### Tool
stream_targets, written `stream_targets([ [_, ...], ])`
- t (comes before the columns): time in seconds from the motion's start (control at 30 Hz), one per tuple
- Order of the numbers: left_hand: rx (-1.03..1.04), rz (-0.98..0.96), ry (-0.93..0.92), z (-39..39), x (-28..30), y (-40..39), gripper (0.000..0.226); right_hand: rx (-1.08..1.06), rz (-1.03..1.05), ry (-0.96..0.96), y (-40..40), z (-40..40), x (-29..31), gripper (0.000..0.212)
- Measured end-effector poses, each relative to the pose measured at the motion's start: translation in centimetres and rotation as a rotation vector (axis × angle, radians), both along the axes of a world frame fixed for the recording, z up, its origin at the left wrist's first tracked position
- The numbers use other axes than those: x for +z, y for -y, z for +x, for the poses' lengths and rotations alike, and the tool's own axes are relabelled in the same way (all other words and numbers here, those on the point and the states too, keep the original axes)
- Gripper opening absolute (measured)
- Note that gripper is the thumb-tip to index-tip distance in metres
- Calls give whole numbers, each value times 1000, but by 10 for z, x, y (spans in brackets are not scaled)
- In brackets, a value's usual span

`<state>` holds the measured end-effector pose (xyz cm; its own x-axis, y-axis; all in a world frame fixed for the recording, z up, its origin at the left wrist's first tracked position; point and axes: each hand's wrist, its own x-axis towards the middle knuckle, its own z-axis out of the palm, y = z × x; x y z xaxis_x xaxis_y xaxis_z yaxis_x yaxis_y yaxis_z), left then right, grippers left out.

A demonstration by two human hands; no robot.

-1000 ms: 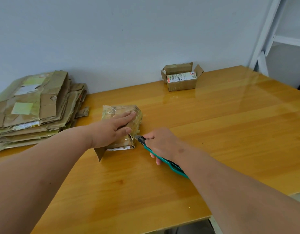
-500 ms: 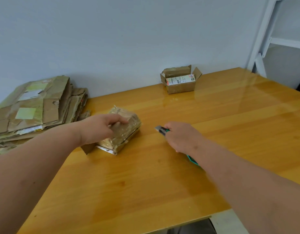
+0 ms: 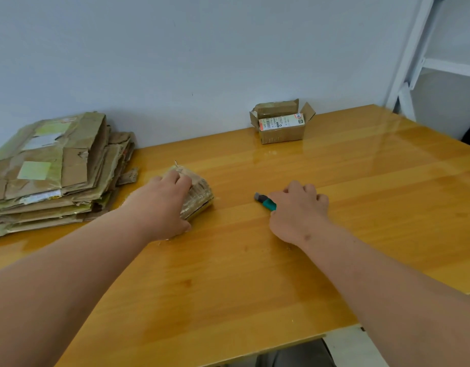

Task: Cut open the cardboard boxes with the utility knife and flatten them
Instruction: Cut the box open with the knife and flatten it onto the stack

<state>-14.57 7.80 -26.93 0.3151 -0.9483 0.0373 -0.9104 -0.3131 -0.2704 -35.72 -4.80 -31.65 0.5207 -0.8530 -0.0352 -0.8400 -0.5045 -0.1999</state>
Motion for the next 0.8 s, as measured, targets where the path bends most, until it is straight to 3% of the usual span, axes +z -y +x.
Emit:
stream_targets([
  [0.1, -16, 31, -22, -3, 6, 2, 71, 57, -105, 135, -2, 3, -2, 35],
  [0.27, 2, 97, -126, 0, 17, 1, 65, 142, -57, 179, -8, 16, -2, 41],
  [0.37, 45, 72, -344, 7, 27, -5, 62, 165, -18, 185, -13, 24, -3, 41],
  [0.47, 65, -54, -646, 12, 37, -15, 35, 176, 30, 219, -20, 33, -3, 39],
  [0.6, 85, -120, -802, 16, 39, -30, 12, 170, 94, 280, -29, 49, -2, 37],
  [0.7, 103, -157, -880, 15, 37, -34, 7, 157, 152, 330, -34, 65, -2, 48],
  [0.8, 108, -170, -897, 17, 34, -31, 9, 130, 184, 397, -41, 85, -1, 71],
])
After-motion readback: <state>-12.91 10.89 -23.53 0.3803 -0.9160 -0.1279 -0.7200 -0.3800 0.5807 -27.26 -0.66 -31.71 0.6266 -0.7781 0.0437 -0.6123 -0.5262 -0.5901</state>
